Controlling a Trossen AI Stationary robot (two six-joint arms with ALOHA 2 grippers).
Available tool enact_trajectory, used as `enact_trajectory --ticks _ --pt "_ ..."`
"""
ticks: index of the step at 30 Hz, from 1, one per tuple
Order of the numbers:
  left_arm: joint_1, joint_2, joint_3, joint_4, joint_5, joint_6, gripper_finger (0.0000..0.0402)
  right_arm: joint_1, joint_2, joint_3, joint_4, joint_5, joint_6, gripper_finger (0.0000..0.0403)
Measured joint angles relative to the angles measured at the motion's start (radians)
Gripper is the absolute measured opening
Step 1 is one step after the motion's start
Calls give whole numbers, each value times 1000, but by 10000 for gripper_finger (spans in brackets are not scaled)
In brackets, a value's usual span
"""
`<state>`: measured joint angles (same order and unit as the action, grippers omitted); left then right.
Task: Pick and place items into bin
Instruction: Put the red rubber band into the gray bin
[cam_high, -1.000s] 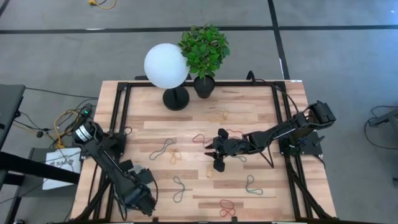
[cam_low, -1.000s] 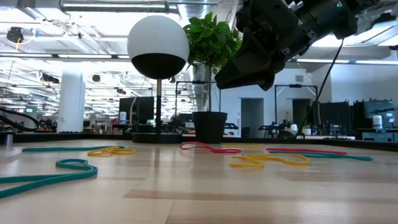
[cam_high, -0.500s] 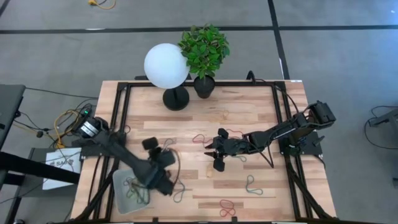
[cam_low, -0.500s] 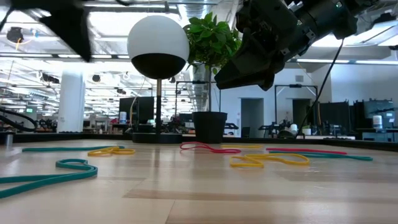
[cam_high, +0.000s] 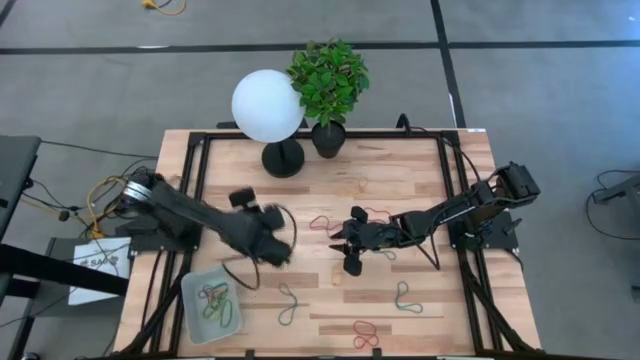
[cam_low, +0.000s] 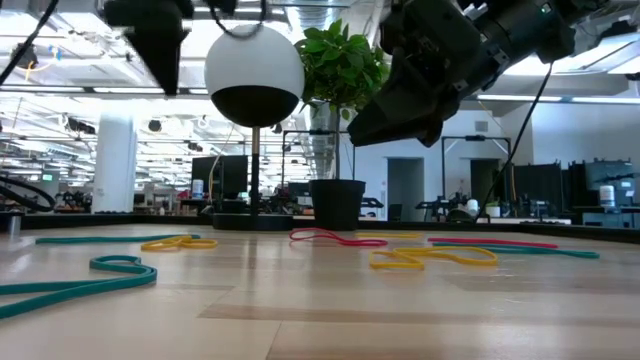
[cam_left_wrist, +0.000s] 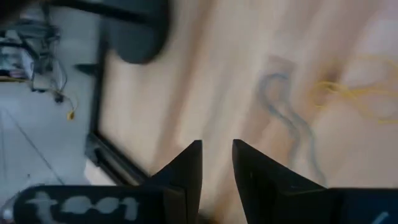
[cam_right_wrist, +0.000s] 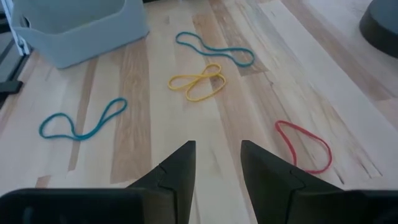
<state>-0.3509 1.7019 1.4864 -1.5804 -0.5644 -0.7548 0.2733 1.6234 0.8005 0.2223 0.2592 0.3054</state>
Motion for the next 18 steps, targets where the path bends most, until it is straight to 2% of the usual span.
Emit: enact_trajectory --ticks 4,7,9,12,15,18 --pt "53 -212 -52 115 -106 33 80 -8 0 0 -19 0 -10 122" --pt "94 -345 -168 199 -182 -58 80 -17 0 0 -40 0 -25 122" --pt "112 -417 -270 277 -148 -100 80 -23 0 0 -55 0 -26 122" --pt "115 -495 -446 523 -33 -98 80 -30 0 0 -85 1 -29 122" --pt "114 -504 -606 838 98 6 80 -44 0 0 -118 1 -28 122" --pt "114 -472 -714 1109 146 65 80 -61 0 0 -156 4 -26 122"
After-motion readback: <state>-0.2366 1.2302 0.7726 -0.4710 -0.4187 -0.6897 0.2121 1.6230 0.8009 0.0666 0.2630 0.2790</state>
